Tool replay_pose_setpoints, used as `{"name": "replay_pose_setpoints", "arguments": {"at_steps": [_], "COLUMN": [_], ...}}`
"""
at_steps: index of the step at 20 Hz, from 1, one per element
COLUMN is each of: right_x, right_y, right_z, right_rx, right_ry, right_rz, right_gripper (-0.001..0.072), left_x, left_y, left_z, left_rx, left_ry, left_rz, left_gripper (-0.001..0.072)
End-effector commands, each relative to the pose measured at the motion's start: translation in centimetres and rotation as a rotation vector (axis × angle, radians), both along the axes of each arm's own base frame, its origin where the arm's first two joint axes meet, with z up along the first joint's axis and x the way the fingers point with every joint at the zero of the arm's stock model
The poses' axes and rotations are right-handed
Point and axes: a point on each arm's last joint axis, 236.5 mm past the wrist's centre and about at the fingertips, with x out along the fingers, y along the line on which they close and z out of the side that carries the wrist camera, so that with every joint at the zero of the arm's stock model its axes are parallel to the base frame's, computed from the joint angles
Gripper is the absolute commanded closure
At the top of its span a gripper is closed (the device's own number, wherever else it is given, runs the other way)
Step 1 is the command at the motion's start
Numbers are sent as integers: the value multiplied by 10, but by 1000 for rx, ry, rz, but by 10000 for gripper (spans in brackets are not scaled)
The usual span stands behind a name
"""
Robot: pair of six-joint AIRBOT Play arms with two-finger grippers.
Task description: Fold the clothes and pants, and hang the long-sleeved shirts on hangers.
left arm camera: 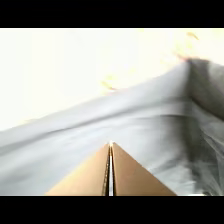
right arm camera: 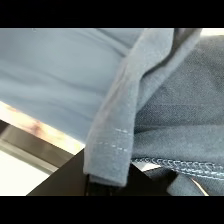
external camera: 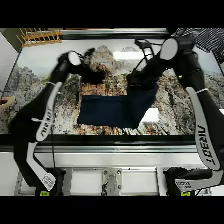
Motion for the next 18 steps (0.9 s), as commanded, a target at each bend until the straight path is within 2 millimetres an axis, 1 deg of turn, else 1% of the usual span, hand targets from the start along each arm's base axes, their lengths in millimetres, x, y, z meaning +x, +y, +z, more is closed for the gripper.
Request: {"name": "replay_pose_setpoints", "arguments": {"at_steps": [1, 3, 4, 5, 6, 7, 8, 9, 10, 11, 12, 13, 14, 15, 16, 17, 18], "right_x": [-3, 0, 4, 7, 7, 5, 3, 0, -1, -1, 0, 4, 8, 14, 14, 10, 6], "right_y": [95, 156, 184, 213, 246, 270, 284, 289, 283, 269, 255, 236, 212, 178, 119, 79, 44], "right_z": [-17, -38, -51, -62, -70, -69, -63, -55, -49, -45, -41, -40, -41, -47, -66, -84, -103], "right_rx": [154, 236, 271, 331, 424, 501, 552, 577, 565, 539, 506, 450, 385, 301, 183, 110, 60], "right_ry": [-19, -65, -98, -115, -123, -154, -194, -216, -220, -207, -204, -215, -224, -227, -182, -133, -81], "right_rz": [72, 101, 103, 93, 75, 96, 135, 173, 194, 208, 225, 242, 242, 224, 175, 138, 81], "right_gripper": [697, 696, 684, 509, 156, 11, 11, 11, 12, 13, 13, 21, 109, 132, 129, 129, 129], "left_x": [11, 9, 6, 2, -1, -3, -5, -7, -8, -9, -11, -14, -19, -30, -54, -69, -83], "left_y": [107, 154, 171, 187, 200, 210, 217, 222, 226, 226, 226, 226, 221, 214, 199, 187, 177], "left_z": [57, 86, 97, 107, 116, 123, 129, 135, 140, 146, 149, 150, 145, 133, 103, 82, 65], "left_rx": [37, 38, 40, 42, 44, 45, 47, 49, 50, 49, 47, 45, 42, 40, 49, 52, 53], "left_ry": [-68, -107, -121, -132, -147, -161, -173, -184, -197, -212, -229, -245, -251, -240, -193, -154, -121], "left_rz": [161, 245, 277, 305, 331, 352, 366, 376, 386, 389, 397, 407, 409, 409, 368, 344, 329], "left_gripper": [697, 697, 697, 697, 697, 697, 697, 697, 697, 697, 697, 697, 697, 697, 696, 697, 696]}}
